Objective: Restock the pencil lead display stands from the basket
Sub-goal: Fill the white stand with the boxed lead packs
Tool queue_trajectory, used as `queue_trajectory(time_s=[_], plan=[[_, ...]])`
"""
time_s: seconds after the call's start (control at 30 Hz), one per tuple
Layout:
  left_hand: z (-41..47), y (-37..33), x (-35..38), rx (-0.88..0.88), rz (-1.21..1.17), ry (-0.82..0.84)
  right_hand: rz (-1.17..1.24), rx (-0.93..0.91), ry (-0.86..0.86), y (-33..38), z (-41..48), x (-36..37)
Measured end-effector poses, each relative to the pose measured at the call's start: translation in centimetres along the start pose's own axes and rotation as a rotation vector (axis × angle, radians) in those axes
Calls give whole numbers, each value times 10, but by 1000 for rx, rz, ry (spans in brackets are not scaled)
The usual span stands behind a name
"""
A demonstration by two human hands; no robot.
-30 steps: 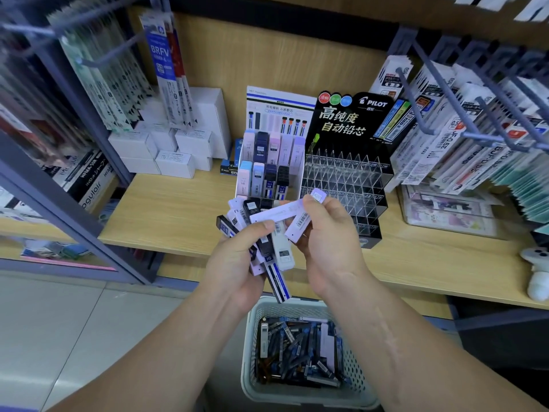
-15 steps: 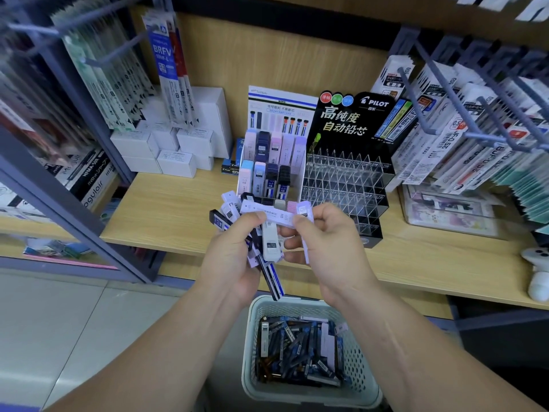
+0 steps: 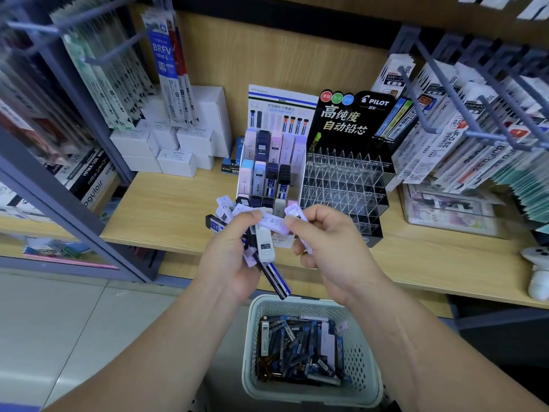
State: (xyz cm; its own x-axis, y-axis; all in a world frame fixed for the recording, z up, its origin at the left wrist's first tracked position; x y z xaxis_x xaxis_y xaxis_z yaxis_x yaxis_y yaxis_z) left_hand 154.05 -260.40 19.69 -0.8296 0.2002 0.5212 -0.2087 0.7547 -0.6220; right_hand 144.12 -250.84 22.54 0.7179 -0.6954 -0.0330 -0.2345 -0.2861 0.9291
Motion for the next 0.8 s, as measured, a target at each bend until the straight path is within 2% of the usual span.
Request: queue_trajectory(time_s=[0.17, 0.23, 0.4, 0.6, 0.8], plan=[[0, -3, 1, -21, -50, -31, 41, -45, -57, 10, 16, -15], [0, -4, 2, -25, -54, -36, -14, -78, -87, 13, 26, -24], [7, -9, -1, -26, -64, -74, -201, -244, -130, 26, 46, -41], [12, -15, 1, -6, -89, 2, -307, -457, -209, 61, 78, -39], [18, -18, -2, 34, -36, 11, -473, -672, -288, 74, 112, -32]])
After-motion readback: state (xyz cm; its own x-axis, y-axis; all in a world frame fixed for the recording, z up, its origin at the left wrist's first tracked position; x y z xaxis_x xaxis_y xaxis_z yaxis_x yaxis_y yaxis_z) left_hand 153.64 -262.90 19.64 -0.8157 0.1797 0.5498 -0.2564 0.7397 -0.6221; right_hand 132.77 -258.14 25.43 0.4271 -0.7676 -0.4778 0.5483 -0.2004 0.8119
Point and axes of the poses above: each hand's wrist, its own z-axis towards the middle knuckle, its own x-axis out of the palm, y = z × x, the point moved 2 cm from there along z, towards the middle knuckle, and after that the axes turned 3 degrees about x, right-handed, at the moved point
